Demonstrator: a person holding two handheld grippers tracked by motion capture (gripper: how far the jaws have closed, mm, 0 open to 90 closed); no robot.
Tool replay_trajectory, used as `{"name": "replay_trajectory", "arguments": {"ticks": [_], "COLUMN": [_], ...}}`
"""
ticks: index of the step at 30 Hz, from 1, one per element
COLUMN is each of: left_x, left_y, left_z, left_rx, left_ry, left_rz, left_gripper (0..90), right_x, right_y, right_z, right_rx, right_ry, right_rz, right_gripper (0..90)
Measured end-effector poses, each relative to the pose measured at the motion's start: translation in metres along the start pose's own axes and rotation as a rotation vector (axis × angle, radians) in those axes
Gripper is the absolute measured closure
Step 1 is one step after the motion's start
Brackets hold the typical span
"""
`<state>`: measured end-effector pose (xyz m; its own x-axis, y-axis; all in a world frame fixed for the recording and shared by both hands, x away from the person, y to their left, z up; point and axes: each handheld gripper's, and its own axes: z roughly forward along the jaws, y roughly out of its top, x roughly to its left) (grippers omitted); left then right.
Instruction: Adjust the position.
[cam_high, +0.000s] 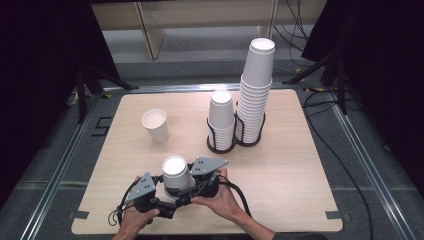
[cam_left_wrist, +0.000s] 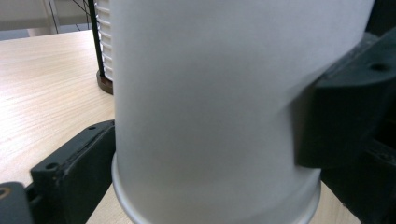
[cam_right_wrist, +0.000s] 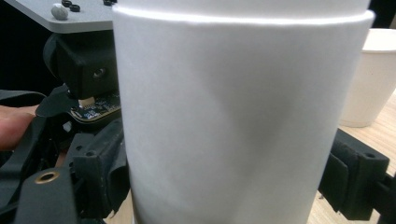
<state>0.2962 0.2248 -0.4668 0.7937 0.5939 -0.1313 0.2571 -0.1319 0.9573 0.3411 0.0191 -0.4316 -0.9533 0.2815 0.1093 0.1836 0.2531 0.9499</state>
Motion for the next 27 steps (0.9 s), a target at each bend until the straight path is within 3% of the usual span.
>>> {"name": "replay_trajectory", "arguments": {"ticks": [2, 5, 7, 9, 10, 14, 15, 18, 19, 20, 23, 27], "left_x": [0.0, -0.002, -0.001, 0.0, 0.0, -0.001, -0.001, -0.002, -0.003, -0.003, -0.003, -0.003], "left_y": [0.0, 0.0, 0.0, 0.0, 0.001, 0.002, 0.002, 0.003, 0.002, 0.003, 0.002, 0.002], "left_z": [0.0, -0.002, -0.002, 0.0, -0.002, -0.003, -0.003, -0.003, -0.001, -0.003, -0.001, 0.0], "left_rx": [-0.012, 0.003, 0.006, -0.023, -0.006, 0.007, 0.007, 0.016, -0.001, 0.023, 0.021, 0.05], "left_ry": [-0.004, 0.016, 0.009, -0.007, 0.0, 0.01, 0.011, 0.026, 0.018, 0.028, 0.023, 0.033], "left_rz": [0.001, 0.017, 0.015, 0.004, 0.008, 0.031, 0.034, 0.073, 0.076, 0.087, 0.088, 0.128], "left_gripper": [2.0, 2.4, 3.3, 4.3, 4.9, 6.5, 6.8, 7.4, 7.5, 7.6, 7.9, 8.2], "right_x": [0.001, 0.0, 0.0, -0.001, 0.0, -0.002, -0.001, -0.002, -0.001, -0.001, -0.001, -0.002], "right_y": [-0.001, 0.0, 0.0, 0.0, -0.001, 0.001, 0.002, 0.005, 0.007, 0.008, 0.012, 0.02], "right_z": [0.002, 0.0, 0.0, 0.0, 0.001, -0.002, -0.001, -0.004, -0.004, -0.005, -0.007, -0.014], "right_rx": [-0.012, 0.003, 0.003, -0.003, 0.0, 0.017, 0.018, 0.03, 0.026, 0.031, 0.04, 0.04], "right_ry": [0.024, 0.004, 0.006, 0.013, 0.027, 0.006, 0.022, 0.003, 0.006, 0.001, -0.003, -0.006], "right_rz": [0.019, 0.005, 0.007, 0.013, 0.027, 0.024, 0.04, 0.006, 0.004, -0.003, -0.007, 0.003], "right_gripper": [16.4, 16.3, 15.7, 15.2, 14.9, 13.8, 13.6, 13.4, 13.8, 14.0, 14.7, 15.7]}}
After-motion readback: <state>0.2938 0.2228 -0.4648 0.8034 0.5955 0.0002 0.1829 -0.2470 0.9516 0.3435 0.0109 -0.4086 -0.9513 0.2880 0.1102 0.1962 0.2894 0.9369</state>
